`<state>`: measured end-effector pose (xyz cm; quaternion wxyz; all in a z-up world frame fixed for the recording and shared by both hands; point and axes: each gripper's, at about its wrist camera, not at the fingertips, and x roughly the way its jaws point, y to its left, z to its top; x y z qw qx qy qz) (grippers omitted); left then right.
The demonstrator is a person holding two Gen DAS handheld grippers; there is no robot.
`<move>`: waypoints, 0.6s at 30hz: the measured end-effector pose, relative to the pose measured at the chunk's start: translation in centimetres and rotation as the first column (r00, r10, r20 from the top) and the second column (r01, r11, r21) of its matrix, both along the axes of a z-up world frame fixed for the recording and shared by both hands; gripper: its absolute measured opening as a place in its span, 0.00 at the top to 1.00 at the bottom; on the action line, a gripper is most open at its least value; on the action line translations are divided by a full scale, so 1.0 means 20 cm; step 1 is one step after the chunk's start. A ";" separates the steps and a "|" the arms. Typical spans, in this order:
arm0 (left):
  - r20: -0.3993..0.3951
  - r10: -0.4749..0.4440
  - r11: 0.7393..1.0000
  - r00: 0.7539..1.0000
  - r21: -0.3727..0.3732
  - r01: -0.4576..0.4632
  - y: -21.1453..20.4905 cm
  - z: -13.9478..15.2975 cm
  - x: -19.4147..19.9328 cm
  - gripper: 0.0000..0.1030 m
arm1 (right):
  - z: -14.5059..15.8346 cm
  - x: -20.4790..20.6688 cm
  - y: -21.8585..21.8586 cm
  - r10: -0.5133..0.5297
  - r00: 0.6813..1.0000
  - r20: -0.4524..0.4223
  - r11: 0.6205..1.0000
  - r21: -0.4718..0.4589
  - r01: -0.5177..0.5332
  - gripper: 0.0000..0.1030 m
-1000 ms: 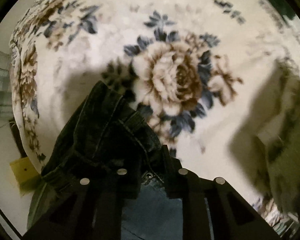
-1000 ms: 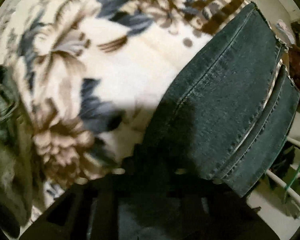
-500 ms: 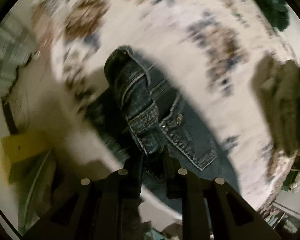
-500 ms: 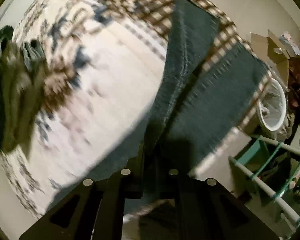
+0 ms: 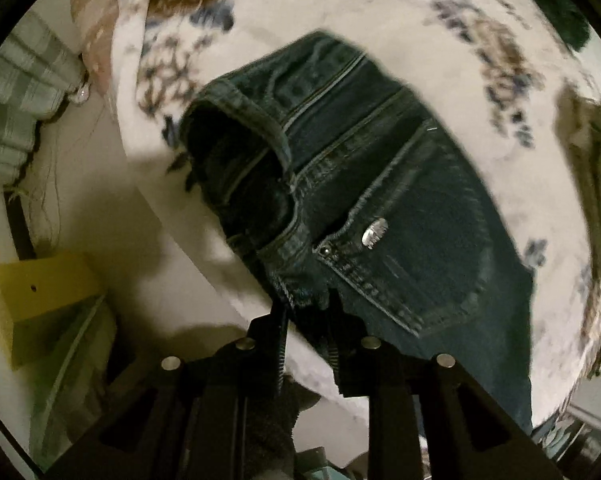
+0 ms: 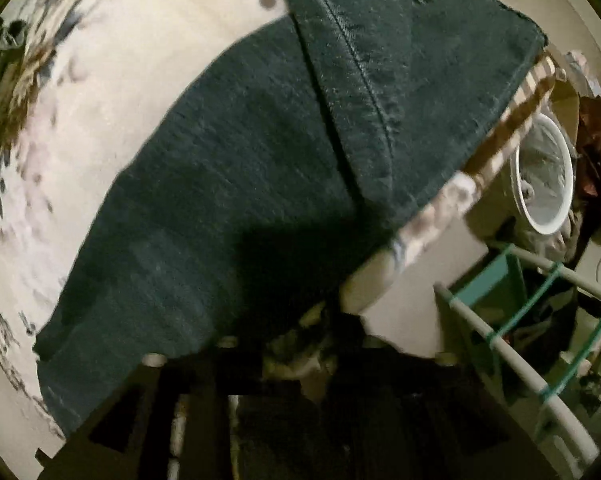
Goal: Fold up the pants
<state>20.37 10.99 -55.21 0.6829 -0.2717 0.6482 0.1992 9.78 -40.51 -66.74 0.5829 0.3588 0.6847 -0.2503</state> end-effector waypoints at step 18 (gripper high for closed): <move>-0.054 -0.117 0.978 0.992 0.168 0.124 0.13 -0.15 0.08 0.27 | 0.14 1.21 1.59 0.805 0.523 0.280 0.529 0.058 -0.846 0.44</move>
